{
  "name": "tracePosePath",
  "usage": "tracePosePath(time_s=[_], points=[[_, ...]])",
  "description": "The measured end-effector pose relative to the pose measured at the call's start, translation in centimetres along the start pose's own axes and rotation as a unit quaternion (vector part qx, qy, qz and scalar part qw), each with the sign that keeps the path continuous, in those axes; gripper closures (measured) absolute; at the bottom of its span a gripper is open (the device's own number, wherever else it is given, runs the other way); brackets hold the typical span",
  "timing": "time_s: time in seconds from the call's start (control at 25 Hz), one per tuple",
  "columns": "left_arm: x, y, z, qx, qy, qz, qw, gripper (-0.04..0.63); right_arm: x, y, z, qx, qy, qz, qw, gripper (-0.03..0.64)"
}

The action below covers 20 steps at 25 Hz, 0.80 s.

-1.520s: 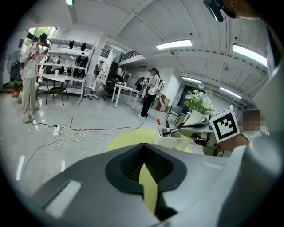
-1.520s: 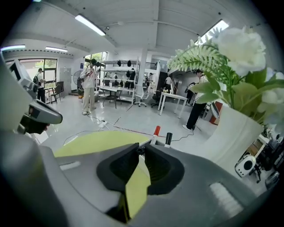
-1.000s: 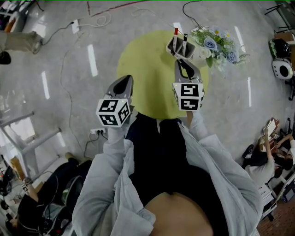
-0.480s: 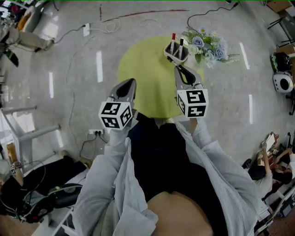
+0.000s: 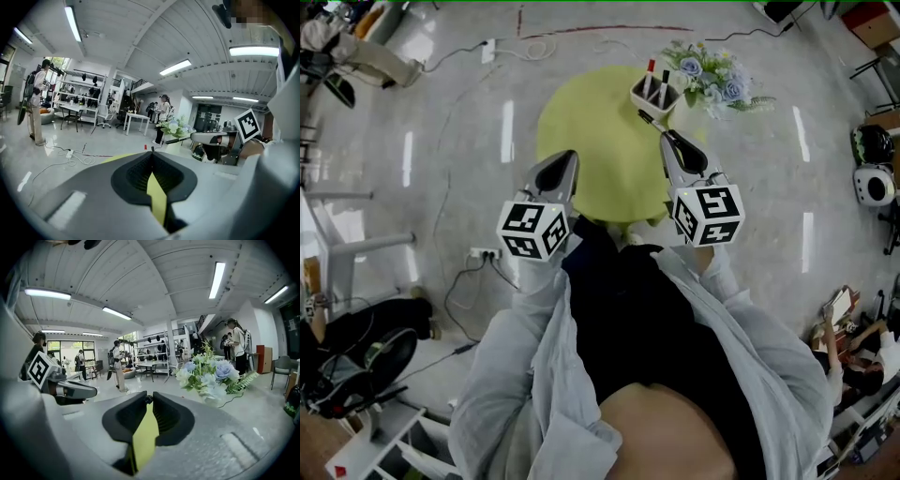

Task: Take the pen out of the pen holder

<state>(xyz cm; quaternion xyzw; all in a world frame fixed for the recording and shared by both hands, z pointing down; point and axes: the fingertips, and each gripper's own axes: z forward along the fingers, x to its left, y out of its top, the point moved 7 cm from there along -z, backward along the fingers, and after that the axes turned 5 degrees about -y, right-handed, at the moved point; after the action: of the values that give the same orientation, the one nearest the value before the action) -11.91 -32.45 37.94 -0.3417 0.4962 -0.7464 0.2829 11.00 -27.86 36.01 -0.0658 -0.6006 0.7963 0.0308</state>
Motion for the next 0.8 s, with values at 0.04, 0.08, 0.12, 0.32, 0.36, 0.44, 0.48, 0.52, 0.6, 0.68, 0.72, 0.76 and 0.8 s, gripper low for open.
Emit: tracePosePath(time_s=[0.04,0.08,0.12,0.32,0.36,0.44,0.48,0.52,0.6,0.68,0.72,0.76,0.8], points=[[-0.4,-0.2,-0.3,-0.004,0.001,0.0,1.0,0.577,-0.1,-0.2,-0.4,-0.001,0.004,0.003,1.0,0.572],[-0.8,-0.4,-0.5,-0.008,0.002,0.0,1.0,0.577,-0.1,-0.5,-0.8,-0.002,0.008,0.006,1.0,0.572],[-1.2,-0.6,-0.7,-0.011,0.003,-0.001,0.9999,0.577,-0.2,-0.7,-1.2,-0.002,0.012,0.009,1.0,0.572],[-3.0,-1.4,-1.6,-0.021,0.014,-0.003,0.9997,0.577,-0.2,-1.8,-2.7,0.001,0.026,0.0,1.0,0.572],[-3.3,-1.6,-1.7,-0.022,0.015,-0.003,0.9997,0.577,-0.2,-1.9,-2.9,0.002,0.027,-0.001,1.0,0.572],[-3.8,-2.0,-1.8,-0.021,0.015,-0.004,0.9997,0.577,-0.3,-2.2,-3.3,0.004,0.029,-0.004,1.0,0.572],[-4.0,-2.1,-1.9,-0.021,0.016,-0.004,0.9996,0.577,-0.3,-2.3,-3.5,0.005,0.03,-0.005,1.0,0.572],[-4.2,-2.2,-1.9,-0.022,0.016,-0.005,0.9996,0.577,-0.3,-2.4,-3.6,0.005,0.031,-0.006,0.999,0.572],[-4.5,-2.4,-1.9,-0.022,0.018,-0.006,0.9996,0.577,-0.4,-2.5,-4.0,0.006,0.032,-0.007,0.999,0.572],[-5.0,-2.5,-1.9,-0.021,0.016,-0.006,0.9996,0.577,-0.6,-2.7,-4.5,0.007,0.031,-0.007,0.999,0.572],[-5.2,-2.6,-1.9,-0.02,0.015,-0.005,0.9997,0.577,-0.7,-2.8,-4.7,0.007,0.029,-0.006,1.0,0.572],[-5.3,-2.6,-1.9,-0.019,0.014,-0.003,0.9997,0.577,-0.8,-2.8,-4.9,0.006,0.028,-0.006,1.0,0.572],[-5.5,-2.7,-1.8,-0.017,0.014,-0.001,0.9998,0.577,-0.8,-2.9,-5.1,0.006,0.027,-0.006,1.0,0.572]])
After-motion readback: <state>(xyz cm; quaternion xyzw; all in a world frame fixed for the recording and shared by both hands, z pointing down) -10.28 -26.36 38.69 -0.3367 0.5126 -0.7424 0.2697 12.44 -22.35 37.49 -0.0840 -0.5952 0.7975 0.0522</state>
